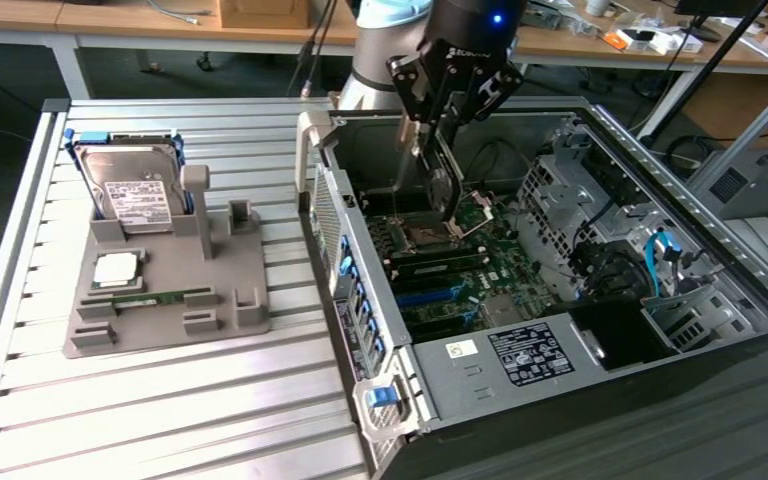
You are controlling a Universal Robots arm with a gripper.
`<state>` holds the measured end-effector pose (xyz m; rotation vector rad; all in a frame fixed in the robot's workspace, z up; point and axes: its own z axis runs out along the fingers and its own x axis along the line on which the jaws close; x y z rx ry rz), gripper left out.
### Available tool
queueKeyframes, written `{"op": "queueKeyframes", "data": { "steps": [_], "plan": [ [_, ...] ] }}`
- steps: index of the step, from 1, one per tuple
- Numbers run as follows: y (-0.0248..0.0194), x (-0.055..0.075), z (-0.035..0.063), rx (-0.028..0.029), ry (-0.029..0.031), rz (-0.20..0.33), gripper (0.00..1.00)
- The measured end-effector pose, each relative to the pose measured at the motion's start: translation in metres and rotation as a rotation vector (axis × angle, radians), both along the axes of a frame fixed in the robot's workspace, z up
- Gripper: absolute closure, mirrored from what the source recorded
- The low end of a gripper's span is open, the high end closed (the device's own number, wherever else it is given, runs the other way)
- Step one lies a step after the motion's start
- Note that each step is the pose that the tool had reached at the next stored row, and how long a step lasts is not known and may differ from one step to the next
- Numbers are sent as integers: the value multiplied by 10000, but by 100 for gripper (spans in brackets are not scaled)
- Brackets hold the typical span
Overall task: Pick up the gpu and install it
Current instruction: 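Pick up the gpu and move the gpu toward the slot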
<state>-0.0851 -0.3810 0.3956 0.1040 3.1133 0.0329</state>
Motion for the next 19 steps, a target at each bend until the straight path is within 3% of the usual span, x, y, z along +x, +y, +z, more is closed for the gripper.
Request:
{"op": "queueKeyframes", "data": {
  "steps": [19],
  "plan": [
    [-7, 99, -88, -14, 0, 0, 73]
  ]
}}
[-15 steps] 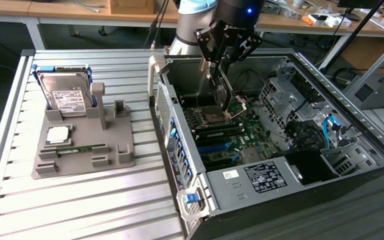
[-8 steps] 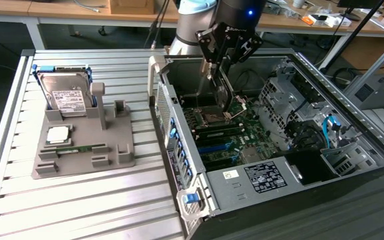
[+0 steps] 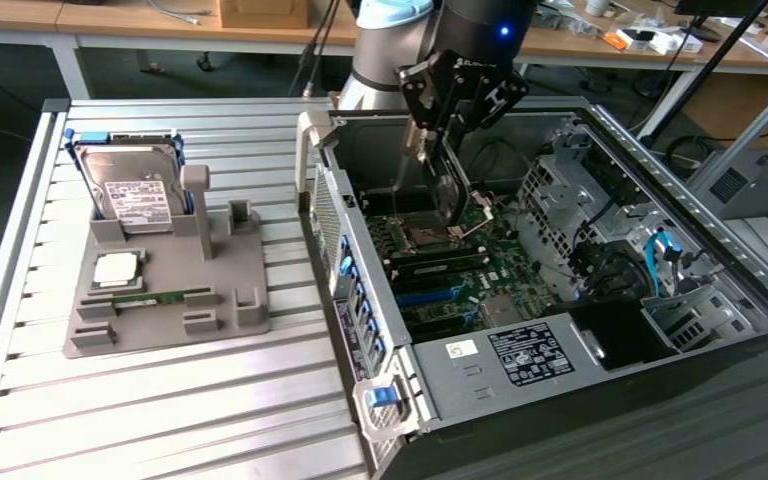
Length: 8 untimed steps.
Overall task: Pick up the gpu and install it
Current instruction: 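Pick up the gpu and move the gpu toward the slot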
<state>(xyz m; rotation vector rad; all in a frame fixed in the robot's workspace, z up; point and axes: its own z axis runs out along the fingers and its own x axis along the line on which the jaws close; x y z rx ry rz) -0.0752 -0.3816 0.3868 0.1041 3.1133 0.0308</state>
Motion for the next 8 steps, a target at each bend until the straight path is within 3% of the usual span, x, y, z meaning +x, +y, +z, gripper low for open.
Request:
{"op": "queueKeyframes", "data": {
  "steps": [8],
  "plan": [
    [-2, 51, -42, -5, 0, 0, 73]
  ]
}}
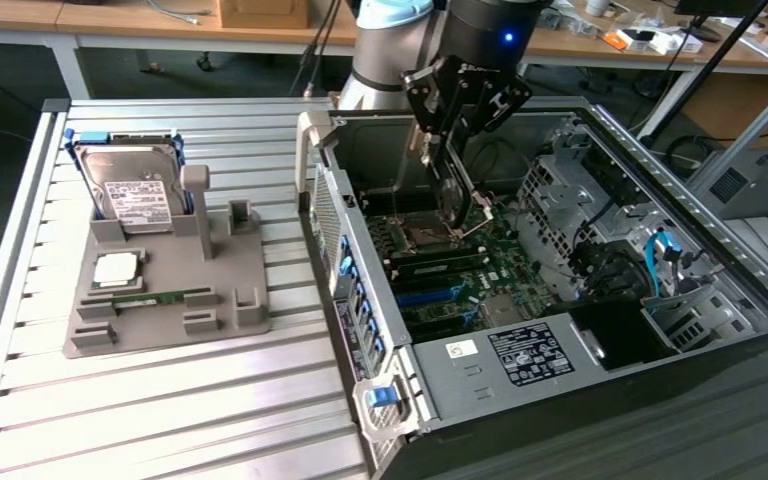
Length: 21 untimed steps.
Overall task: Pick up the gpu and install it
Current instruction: 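Pick up the gpu and move the gpu toward the slot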
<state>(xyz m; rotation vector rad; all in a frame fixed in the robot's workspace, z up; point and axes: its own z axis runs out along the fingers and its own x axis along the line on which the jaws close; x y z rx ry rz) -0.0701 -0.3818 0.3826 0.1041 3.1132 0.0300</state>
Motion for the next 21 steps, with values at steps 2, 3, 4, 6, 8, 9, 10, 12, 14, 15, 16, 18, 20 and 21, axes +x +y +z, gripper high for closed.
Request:
{"op": "queueKeyframes", "data": {
  "steps": [2, 3, 4, 6, 8, 9, 10, 12, 14, 15, 16, 18, 20, 21],
  "plan": [
    [-1, 11, -9, -1, 0, 0, 73],
    [-1, 17, -13, -2, 0, 0, 73],
    [-1, 22, -18, -2, 0, 0, 73],
    [-2, 33, -27, -4, 0, 0, 73],
    [-2, 43, -36, -6, 1, 0, 73],
    [-2, 48, -41, -6, 1, 0, 73],
    [-2, 53, -45, -6, 0, 1, 73],
    [-3, 65, -56, -9, 0, 1, 73],
    [-3, 76, -67, -10, 1, 1, 73],
    [-3, 81, -72, -10, 0, 0, 73],
    [-3, 86, -77, -12, 0, 1, 73],
    [-4, 97, -88, -14, 0, 0, 73],
    [-4, 107, -99, -16, 0, 0, 73],
    [-4, 112, -104, -17, 0, 0, 73]
  ]
}}
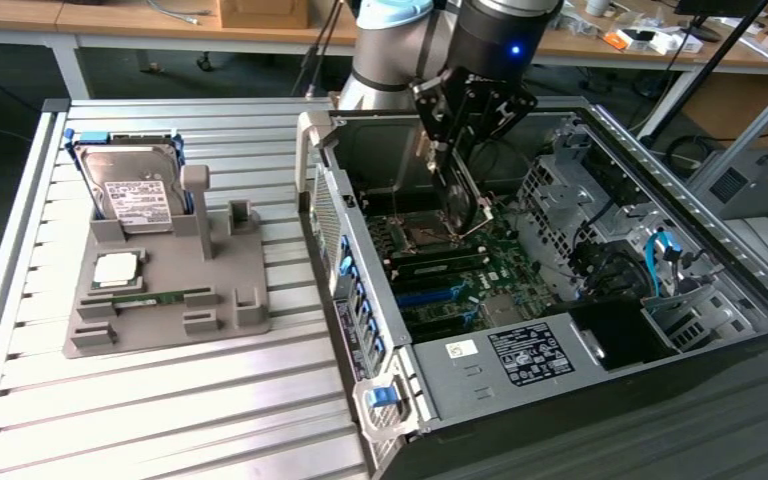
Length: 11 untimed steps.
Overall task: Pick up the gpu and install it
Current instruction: 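Pick up the gpu and move the gpu toward the slot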
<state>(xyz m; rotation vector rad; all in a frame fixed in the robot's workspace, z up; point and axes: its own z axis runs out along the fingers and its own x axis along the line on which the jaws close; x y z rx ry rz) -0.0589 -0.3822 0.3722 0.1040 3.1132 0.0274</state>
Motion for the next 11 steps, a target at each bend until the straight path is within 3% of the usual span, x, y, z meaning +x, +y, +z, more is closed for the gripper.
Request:
{"op": "queueKeyframes", "data": {
  "steps": [11],
  "plan": [
    [-2, 53, -56, -12, 1, 0, 73]
  ]
}}
